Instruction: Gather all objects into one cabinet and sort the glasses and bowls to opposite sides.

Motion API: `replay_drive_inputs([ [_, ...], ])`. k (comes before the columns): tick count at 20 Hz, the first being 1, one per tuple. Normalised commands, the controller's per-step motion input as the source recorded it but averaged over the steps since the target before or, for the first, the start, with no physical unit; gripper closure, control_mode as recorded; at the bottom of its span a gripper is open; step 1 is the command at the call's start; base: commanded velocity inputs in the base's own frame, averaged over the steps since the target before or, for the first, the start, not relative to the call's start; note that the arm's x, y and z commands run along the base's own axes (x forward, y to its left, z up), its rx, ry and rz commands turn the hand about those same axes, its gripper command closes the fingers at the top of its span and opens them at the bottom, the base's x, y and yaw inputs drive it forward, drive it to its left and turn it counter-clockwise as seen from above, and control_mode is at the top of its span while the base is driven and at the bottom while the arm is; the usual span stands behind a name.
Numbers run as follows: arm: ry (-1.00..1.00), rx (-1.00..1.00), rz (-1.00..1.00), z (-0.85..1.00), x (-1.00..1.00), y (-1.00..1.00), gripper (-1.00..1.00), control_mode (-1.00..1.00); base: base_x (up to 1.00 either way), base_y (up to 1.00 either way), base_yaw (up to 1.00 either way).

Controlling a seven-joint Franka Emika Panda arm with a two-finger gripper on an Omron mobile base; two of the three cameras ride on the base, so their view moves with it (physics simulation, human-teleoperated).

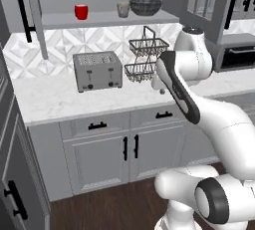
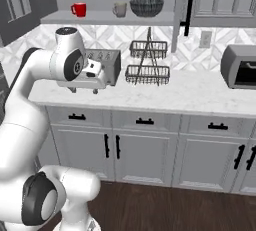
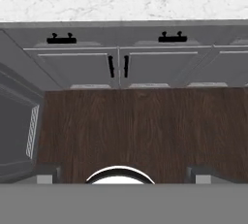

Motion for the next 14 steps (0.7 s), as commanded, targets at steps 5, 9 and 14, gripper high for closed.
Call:
replay_drive_inputs([
  [5,0.00,0.00,0.00,0.00,0.00,0.00,-1.00,1.00,-0.70,-0.14,-0.26],
  [9,0.00,0.00,0.00,0.00,0.00,0.00,-1.00,1.00,-0.14,-0.32,-0.41],
  [14,0.00,0.00,0.00,0.00,0.00,0.00,-1.00,1.00,0.02,-0.43,-0.51],
])
